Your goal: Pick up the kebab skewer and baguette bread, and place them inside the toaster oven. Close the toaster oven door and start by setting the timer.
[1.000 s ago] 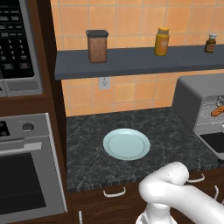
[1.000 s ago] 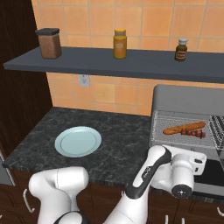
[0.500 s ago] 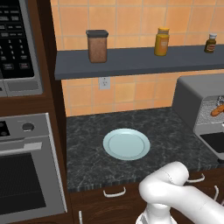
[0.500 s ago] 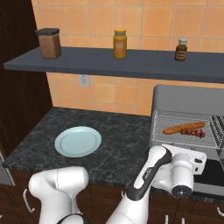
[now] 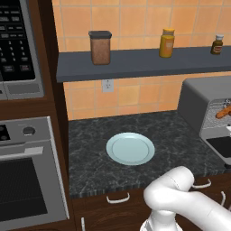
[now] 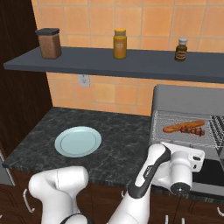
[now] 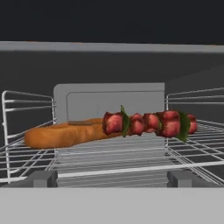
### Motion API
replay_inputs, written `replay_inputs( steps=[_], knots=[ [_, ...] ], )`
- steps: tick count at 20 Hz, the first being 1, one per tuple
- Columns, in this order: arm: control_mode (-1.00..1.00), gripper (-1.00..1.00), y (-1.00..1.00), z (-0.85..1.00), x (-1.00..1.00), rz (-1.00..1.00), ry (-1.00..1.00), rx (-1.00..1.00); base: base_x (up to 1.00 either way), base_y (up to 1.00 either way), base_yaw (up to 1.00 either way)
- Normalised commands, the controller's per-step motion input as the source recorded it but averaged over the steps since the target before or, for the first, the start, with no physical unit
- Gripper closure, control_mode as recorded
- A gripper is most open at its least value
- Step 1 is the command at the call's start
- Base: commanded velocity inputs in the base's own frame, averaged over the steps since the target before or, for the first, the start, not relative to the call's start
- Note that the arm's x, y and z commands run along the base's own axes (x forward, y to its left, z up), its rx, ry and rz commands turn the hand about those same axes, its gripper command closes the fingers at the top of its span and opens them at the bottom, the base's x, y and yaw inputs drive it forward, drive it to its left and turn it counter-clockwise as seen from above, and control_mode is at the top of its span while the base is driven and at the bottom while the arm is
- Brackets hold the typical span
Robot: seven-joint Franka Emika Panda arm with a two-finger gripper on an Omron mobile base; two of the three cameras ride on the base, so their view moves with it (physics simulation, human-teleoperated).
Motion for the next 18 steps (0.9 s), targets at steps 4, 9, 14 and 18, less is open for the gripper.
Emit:
replay_inputs(
  steps=[4,9,14,18],
  knots=[
    [-1.0,-1.0,0.03,0.0,0.19,0.0,0.0,0.0,0.0,0.0,0.0],
    [-1.0,-1.0,0.0,0.0,0.17,-0.03,0.0,0.0,0.0,0.0,0.0],
    [-1.0,-1.0,0.0,0.0,0.2,-0.05,0.0,0.0,0.0,0.0,0.0],
    [-1.0,-1.0,0.0,0.0,0.17,-0.02,0.0,0.0,0.0,0.0,0.0]
  ],
)
